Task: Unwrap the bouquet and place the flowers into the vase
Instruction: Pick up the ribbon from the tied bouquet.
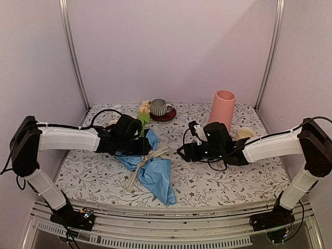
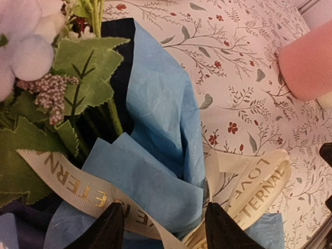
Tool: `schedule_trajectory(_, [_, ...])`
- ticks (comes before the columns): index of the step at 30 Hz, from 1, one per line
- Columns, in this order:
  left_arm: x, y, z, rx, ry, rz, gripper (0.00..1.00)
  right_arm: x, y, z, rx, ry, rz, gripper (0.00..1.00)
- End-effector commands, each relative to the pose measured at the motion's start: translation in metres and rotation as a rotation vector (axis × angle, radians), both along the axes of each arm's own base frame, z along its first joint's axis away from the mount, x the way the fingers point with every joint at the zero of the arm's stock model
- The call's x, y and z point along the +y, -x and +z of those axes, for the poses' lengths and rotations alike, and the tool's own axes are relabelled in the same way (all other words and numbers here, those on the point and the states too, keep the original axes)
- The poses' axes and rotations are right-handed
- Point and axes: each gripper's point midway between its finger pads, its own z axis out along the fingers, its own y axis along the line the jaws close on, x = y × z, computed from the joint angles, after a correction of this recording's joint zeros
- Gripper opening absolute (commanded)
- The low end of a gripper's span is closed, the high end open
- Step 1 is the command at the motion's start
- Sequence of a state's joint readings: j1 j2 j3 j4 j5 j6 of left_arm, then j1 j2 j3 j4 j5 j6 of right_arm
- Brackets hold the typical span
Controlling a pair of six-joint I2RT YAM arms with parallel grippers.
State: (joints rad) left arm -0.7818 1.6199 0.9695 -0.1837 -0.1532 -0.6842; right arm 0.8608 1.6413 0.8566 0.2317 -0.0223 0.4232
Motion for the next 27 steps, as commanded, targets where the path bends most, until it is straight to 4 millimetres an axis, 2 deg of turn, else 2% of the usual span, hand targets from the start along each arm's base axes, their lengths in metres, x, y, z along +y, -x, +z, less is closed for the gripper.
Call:
schedule_trajectory(1, [0.005,0.003,0.002,-0.001,-0.047,0.032,0.52,-0.009,-0.005,-0.017,0.005,0.055,-0.032,0.70])
schedule_trajectory(3, [0.007,0.003,-0.003,0.011,-0.061,0.040,0.43,-0.007,-0.006,-0.021,0.007,0.065,-0.030,0.70])
schedule_trajectory(6, [0.014,0.003,-0.002,0.009,-0.084,0.066,0.23,-0.007,-0.009,-0.026,0.009,0.087,-0.031,0.70])
schedule_trajectory(11, [0.022,0.006,0.025,-0.058,-0.018,0.088,0.06,-0.014,-0.011,-0.038,0.013,0.158,-0.044,0.70])
schedule_trajectory(16, [0.022,0.018,0.049,-0.146,0.086,0.030,0.05,-0.021,-0.011,-0.053,0.017,0.260,-0.028,0.71])
schedule_trajectory(19, [0.029,0.022,0.058,-0.193,0.108,0.021,0.05,-0.025,-0.010,-0.063,0.022,0.329,-0.002,0.73])
schedule_trajectory(23, [0.041,0.028,0.060,-0.223,0.114,0.026,0.05,-0.029,-0.011,-0.077,0.032,0.419,0.026,0.73])
schedule_trajectory(27, [0.045,0.033,0.062,-0.234,0.120,0.012,0.00,-0.024,-0.014,-0.086,0.054,0.488,0.061,0.72])
